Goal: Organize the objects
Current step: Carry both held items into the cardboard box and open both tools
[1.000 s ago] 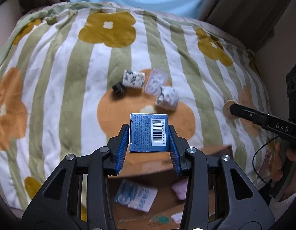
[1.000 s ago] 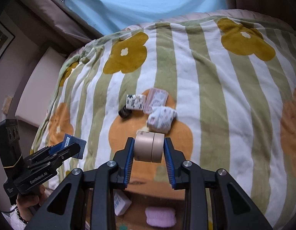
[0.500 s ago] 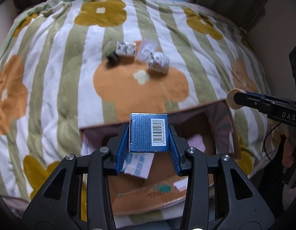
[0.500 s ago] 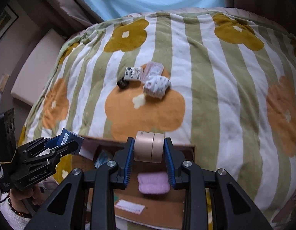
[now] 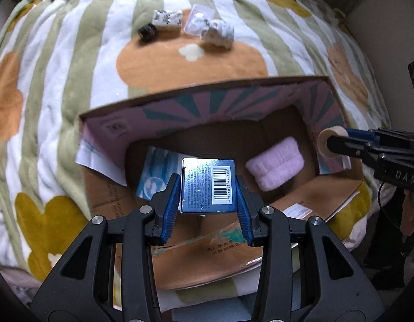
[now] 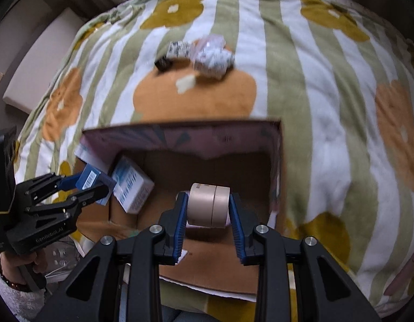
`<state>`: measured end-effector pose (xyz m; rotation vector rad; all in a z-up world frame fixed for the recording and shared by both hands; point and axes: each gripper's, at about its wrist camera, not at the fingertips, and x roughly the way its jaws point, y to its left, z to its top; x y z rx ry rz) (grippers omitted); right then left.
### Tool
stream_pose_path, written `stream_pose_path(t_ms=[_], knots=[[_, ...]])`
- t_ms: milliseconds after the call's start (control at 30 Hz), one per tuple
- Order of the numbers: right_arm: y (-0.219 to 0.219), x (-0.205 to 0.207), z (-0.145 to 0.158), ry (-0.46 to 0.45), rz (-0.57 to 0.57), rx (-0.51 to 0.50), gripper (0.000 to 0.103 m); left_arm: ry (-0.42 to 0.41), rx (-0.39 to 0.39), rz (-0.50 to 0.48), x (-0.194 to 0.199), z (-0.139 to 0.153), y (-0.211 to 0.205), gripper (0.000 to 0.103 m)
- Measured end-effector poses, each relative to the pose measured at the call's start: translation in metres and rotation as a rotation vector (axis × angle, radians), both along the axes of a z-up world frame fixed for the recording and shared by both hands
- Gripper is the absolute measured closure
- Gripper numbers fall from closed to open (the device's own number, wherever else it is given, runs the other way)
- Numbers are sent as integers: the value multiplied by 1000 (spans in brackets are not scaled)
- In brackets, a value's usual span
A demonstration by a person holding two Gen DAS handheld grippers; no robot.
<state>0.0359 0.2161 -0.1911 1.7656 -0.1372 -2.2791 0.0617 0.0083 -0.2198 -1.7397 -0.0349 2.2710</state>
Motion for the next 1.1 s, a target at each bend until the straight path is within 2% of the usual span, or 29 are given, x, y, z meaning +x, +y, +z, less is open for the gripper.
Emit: stream_pose_path(t_ms=[200, 400, 600, 833, 867, 900, 933, 967, 1100], knots=[[-3, 13, -16, -25, -2, -6, 75, -7, -6, -29, 5, -8, 7, 67], [-4, 18, -11, -20, 0, -9, 75, 8, -22, -53, 7, -1, 10, 67], [-5, 13, -7, -9, -12, -24, 75, 45, -75, -117, 11, 2, 18, 67], [-9, 9, -8, -6, 6, -32, 73, 41, -76, -168, 14, 0, 28, 65], [-10, 9, -7, -1, 5, -37, 68, 44, -79, -175, 16, 1, 30, 62], [-10, 9, -7, 1, 2, -46, 49, 52, -81, -186, 17, 3, 31, 43], [-10, 8, -6, -2, -1, -44, 26, 64, -84, -199, 19, 5, 33, 5], [-10, 9, -6, 4, -2, -39, 20, 77, -81, -205, 20, 8, 34, 2], [-7, 11, 1, 13, -26, -38, 19, 86, -47, -207, 21, 14, 31, 0]])
